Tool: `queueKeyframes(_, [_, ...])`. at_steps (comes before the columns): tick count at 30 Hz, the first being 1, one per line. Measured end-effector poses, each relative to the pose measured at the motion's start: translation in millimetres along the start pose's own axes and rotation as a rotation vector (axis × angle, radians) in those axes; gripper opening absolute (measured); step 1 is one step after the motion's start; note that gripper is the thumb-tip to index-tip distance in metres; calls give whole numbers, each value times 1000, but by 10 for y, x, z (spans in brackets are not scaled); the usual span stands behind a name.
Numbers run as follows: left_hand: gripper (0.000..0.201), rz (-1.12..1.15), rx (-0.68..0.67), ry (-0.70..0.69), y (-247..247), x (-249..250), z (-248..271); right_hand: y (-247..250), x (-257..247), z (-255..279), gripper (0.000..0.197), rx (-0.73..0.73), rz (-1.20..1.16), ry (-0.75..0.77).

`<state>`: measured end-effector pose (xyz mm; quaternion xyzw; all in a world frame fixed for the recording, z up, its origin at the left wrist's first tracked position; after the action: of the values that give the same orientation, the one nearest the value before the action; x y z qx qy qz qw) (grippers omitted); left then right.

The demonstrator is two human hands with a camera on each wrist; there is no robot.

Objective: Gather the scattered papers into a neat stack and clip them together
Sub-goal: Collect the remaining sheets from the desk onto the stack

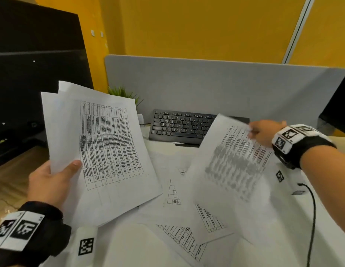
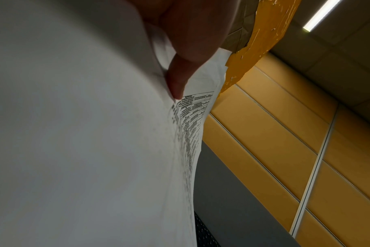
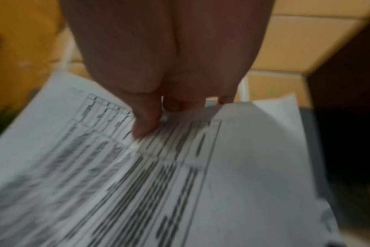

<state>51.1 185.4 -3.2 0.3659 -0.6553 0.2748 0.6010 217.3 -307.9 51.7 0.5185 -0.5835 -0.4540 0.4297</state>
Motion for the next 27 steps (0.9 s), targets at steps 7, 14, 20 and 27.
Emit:
queueKeyframes(7, [36, 5, -45, 47, -157, -56, 37, -673, -1426, 304, 16, -208, 214, 514])
queueKeyframes(14, [32, -24, -60, 32, -299, -100, -93, -1151, -2130, 142, 13, -376, 87, 575])
queueKeyframes(20, [32, 19, -64, 68, -324, -203, -159, -1213, -2097, 66, 38, -385, 18, 534])
queueKeyframes(27, [23, 44, -90, 54, -320, -165, -147, -1157, -2294, 204, 49, -429, 136, 639])
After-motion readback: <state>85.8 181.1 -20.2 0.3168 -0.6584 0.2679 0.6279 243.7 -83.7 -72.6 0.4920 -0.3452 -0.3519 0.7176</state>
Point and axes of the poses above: each hand's wrist, its own z-axis away from the middle knuckle, its own y-axis out of the back of the hand, x = y × z, the point moved 10 cm from there along -z, towards the middle knuckle, and after that the axes turned 12 degrees about x, right-handed, at the moved point
